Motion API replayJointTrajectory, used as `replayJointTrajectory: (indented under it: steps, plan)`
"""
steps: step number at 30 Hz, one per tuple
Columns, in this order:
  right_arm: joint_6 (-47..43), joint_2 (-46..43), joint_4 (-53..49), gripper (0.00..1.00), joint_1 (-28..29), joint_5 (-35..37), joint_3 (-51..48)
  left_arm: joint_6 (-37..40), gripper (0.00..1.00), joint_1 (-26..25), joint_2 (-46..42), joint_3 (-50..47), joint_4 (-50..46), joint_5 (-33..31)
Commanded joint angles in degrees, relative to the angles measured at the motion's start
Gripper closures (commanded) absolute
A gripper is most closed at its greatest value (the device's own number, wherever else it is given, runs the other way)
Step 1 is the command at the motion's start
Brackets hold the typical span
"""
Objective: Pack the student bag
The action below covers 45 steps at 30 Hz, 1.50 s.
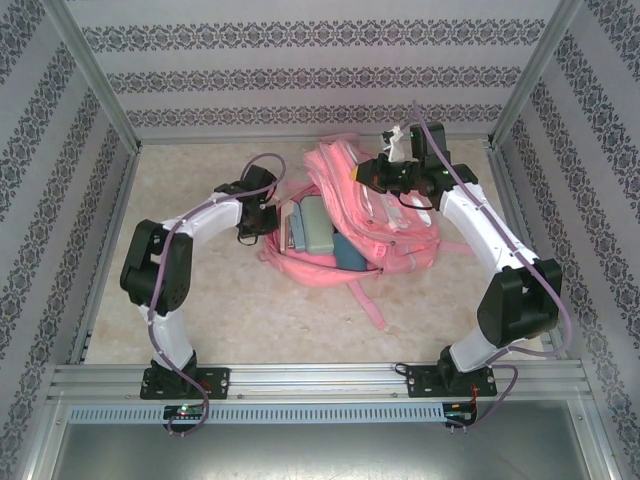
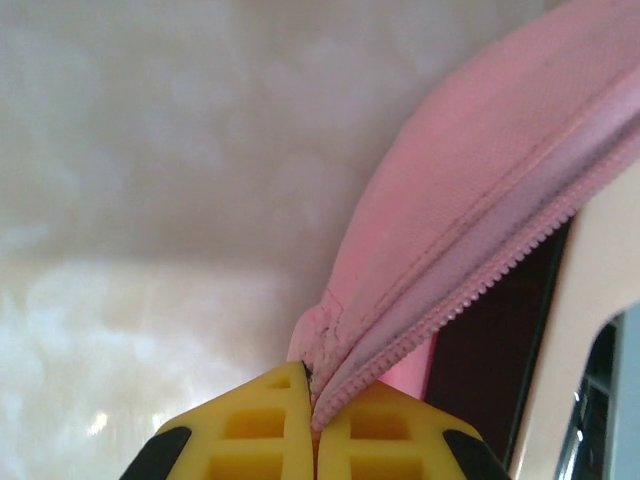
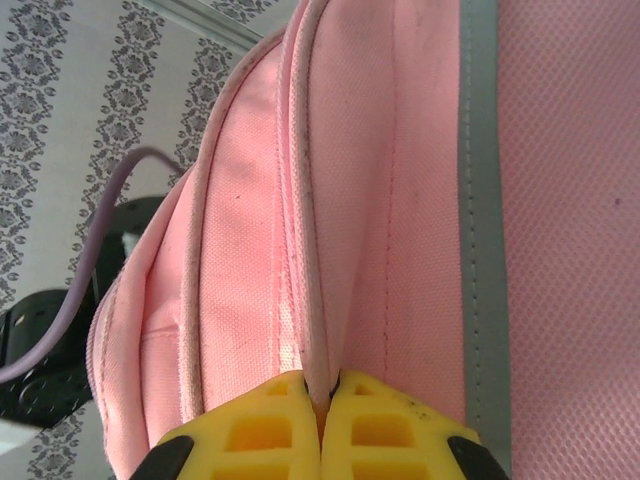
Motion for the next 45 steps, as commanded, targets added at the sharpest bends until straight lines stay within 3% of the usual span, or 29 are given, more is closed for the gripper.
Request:
replayJointTrajectory:
  steps: [1,9,14,15,16,18,26,29,32,35,37,39,43,45]
  plan:
    - [-2.89,-0.95,2.41,1.00,-2.55,0.44,3.96,-5.47,1.00,-4.60,-6.50,-5.26,-0.62,2.37]
    - [-3.85,1.25,2.32,1.00,-5.45,-2.29,7.12,-17.82,0.99,-17.34,-11.70,-11.24,1.42,-1.50]
    - [-3.46,0.83,2.72,1.00,-5.72,-2.76,6.25,-17.81,0.65,-18.01,-11.97,-9.46,-0.74,-4.49]
    - [-3.36,0.56,2.83,1.00,-5.72,-2.70,5.81,-17.04,0.53,-17.85,-12.24,-8.42,-1.99,-5.21]
    - [-3.41,0.15,2.87,1.00,-5.74,-2.51,5.39,-16.23,0.43,-17.62,-12.61,-7.33,-3.48,-5.91]
    - [-3.61,-0.44,2.72,1.00,-5.81,-2.28,4.77,-14.99,0.34,-16.70,-13.19,-5.39,-5.88,-7.14]
    - [-3.32,-1.55,3.85,1.00,-5.73,-3.77,3.06,-10.78,0.19,-7.12,-12.99,1.70,-7.77,-8.58]
    - [-3.02,-1.77,4.25,1.00,-5.63,-4.19,2.74,-9.46,0.15,-3.45,-9.27,6.45,-8.45,-10.92]
    - [-2.84,-1.82,4.61,1.00,-5.24,-4.88,2.64,-8.87,0.04,-0.40,-3.67,11.61,-8.68,-11.47]
    - [-2.81,-1.73,4.57,1.00,-4.93,-5.00,2.82,-7.15,0.02,1.03,2.23,17.75,-8.78,-12.76]
    - [-2.82,-1.74,4.52,1.00,-4.85,-4.98,2.75,-6.34,0.12,1.79,6.52,22.28,-9.82,-12.01]
    - [-2.71,-1.65,4.48,1.00,-4.84,-4.98,2.83,-4.29,0.13,2.29,10.15,25.38,-9.26,-11.45]
    - [-2.84,-1.53,4.16,1.00,-4.85,-4.89,2.76,-4.95,0.00,3.86,18.76,34.66,-15.57,-12.09]
    - [-2.77,-1.42,4.32,1.00,-4.89,-4.89,2.66,-5.91,0.00,4.34,22.12,38.34,-16.85,-11.62]
